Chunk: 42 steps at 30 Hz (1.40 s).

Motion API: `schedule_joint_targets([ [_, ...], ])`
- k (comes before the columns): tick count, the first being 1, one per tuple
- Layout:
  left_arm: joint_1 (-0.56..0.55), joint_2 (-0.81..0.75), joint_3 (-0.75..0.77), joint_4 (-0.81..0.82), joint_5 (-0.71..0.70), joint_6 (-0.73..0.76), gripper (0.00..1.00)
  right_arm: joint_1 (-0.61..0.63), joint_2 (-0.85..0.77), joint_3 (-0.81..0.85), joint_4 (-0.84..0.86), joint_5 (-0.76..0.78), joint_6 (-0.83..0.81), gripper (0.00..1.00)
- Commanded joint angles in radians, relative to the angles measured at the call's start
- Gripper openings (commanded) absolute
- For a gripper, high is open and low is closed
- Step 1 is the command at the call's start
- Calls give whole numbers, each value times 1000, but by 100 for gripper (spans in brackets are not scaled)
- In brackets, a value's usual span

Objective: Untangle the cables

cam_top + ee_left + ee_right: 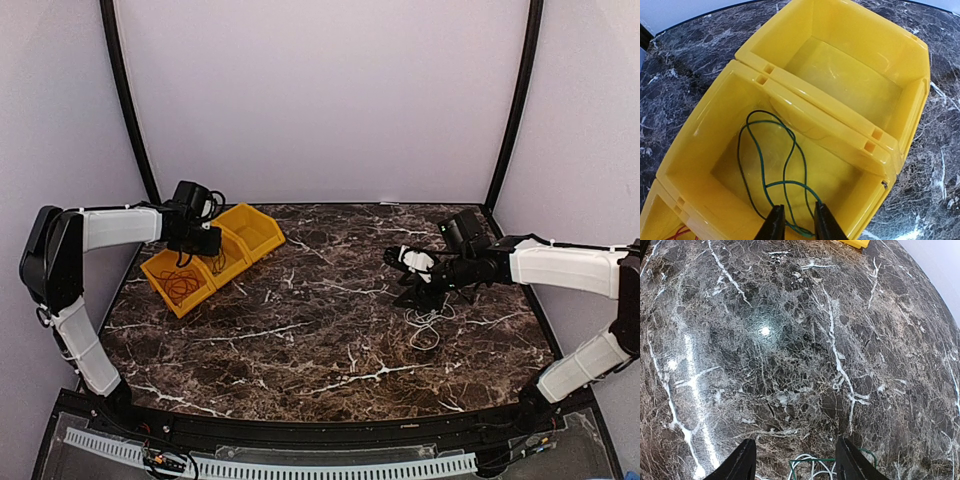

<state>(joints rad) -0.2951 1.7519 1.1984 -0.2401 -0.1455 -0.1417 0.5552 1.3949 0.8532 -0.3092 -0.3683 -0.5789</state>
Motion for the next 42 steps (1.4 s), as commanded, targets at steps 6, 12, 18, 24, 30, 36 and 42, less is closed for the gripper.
schedule_joint_targets([
  [6, 7, -196, 32, -77, -110, 6, 39, -13, -13, 2, 21, 3, 6, 56],
  [12, 5, -269, 88, -175, -134, 39, 50, -116, -39, 61, -17, -53, 63, 56],
  [18, -113, -448, -71, 77, 120, 33, 38, -229, -62, 104, -176, -28, 37, 56],
  [24, -405, -340, -109, 213, 226, -34, 41, -281, -83, 82, -265, -3, 23, 56],
  [30, -710, -123, -92, 498, 215, -63, 50, -281, -124, 22, -200, -1, 89, 56],
  [36, -764, 203, 134, 470, 187, -222, 51, -286, -155, -74, -113, -33, 97, 57],
  [42, -783, 371, 249, 531, 219, -358, 52, -310, -164, -90, -109, -84, 107, 57],
])
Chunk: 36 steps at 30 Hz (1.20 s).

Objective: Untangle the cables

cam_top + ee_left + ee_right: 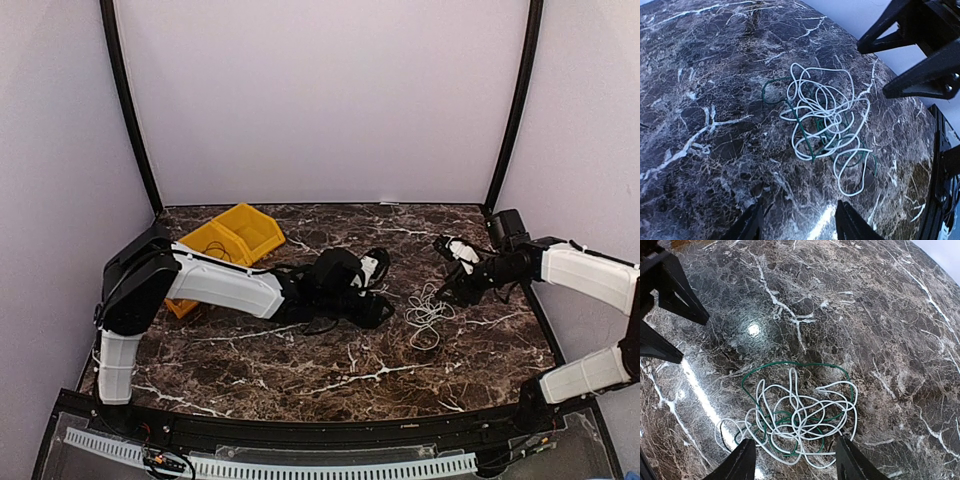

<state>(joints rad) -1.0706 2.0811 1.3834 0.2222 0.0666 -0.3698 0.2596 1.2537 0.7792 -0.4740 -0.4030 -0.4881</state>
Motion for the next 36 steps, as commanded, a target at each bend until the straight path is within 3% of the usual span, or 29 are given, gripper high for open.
schedule_joint_targets([
  [1, -8, 60, 106, 42, -12, -141, 53, -14, -20, -16, 54, -50, 17, 57],
  [9, -8, 221, 270, 9, 16, -208, 48, -14, -1, -4, 47, -53, 9, 57],
  [15, -7, 276, 329, -10, 43, -259, 31, -13, -34, -18, 56, -49, 8, 57],
  [23, -4, 286, 346, -11, 66, -251, 1, -14, -20, -17, 54, -47, 1, 57],
  [31, -4, 79, 86, 94, 89, -265, 0, 3, 23, -10, 54, -88, -27, 57],
  [36, -3, -80, -114, 134, 76, -288, 0, 149, 102, 45, 52, 6, -56, 56],
])
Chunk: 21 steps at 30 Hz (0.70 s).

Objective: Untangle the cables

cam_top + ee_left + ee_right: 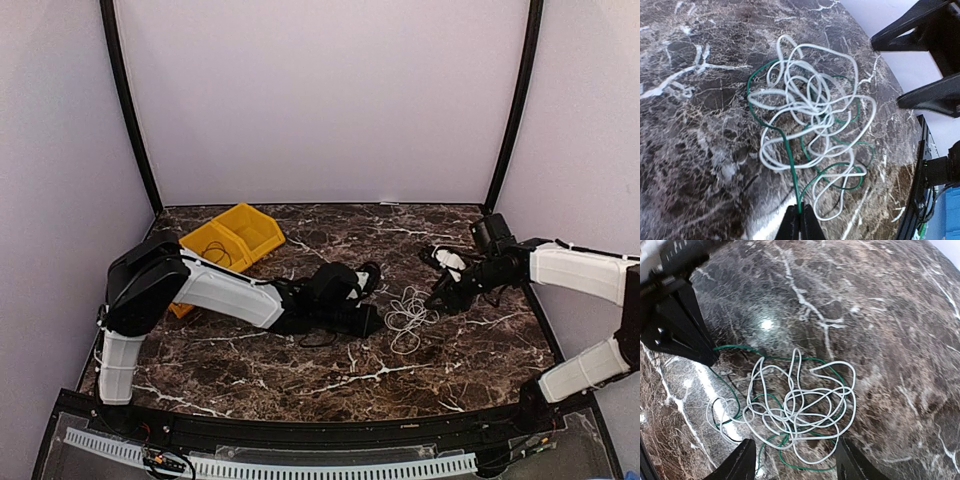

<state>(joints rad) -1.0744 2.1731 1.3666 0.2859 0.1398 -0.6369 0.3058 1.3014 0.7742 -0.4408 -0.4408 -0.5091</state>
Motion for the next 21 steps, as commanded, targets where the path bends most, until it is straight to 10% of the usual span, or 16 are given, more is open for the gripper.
schedule_joint_targets([
  [1, 1, -186, -114, 65, 4, -23, 0, 133, 77, 66, 20, 61, -40, 56],
  [21, 4, -330, -330, 23, -123, -58, 0, 358, 471, 282, 27, 122, -40, 65],
])
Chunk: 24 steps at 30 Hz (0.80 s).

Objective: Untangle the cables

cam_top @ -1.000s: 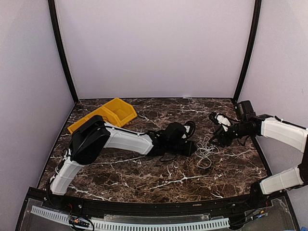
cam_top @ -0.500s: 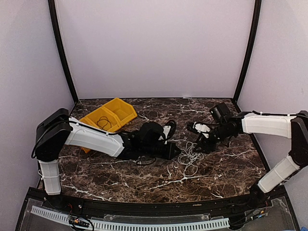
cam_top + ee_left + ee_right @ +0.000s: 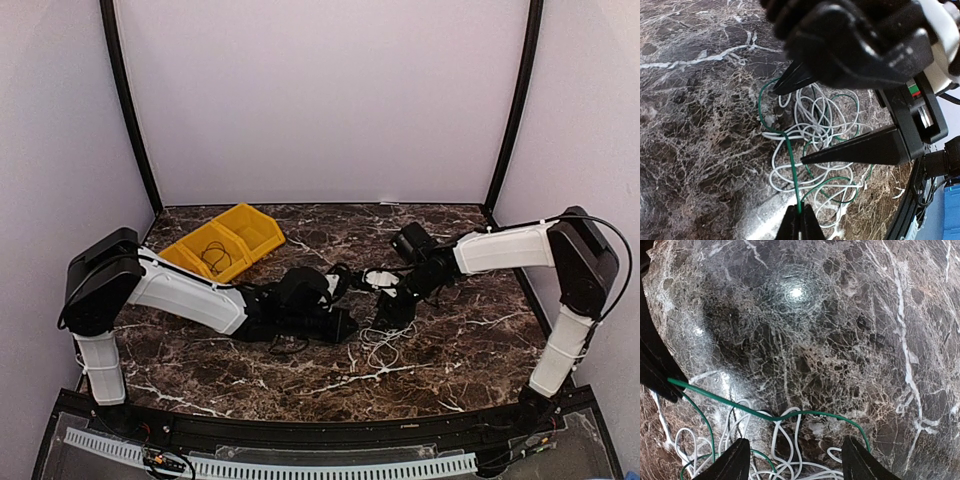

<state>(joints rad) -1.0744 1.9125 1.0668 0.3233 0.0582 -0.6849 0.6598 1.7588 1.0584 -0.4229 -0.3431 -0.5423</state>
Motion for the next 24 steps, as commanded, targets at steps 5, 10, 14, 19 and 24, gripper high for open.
schedule_joint_targets([
  [5, 8, -99, -84, -5, -60, -24, 0, 20, 76, -41, 39, 173, -20, 65],
  [10, 36, -193, -155, -33, -118, -39, 0, 21, 99, -55, 51, 252, -29, 60],
  [14, 91, -363, -245, -92, -196, -8, 0, 18, 95, -78, 63, 280, -40, 61],
  [19, 174, -659, -293, -286, -359, 79, 0, 9, 99, -75, 56, 307, -44, 63],
  [24, 228, -888, -243, -474, -537, 213, 0, 1, 102, -76, 46, 308, -47, 64],
])
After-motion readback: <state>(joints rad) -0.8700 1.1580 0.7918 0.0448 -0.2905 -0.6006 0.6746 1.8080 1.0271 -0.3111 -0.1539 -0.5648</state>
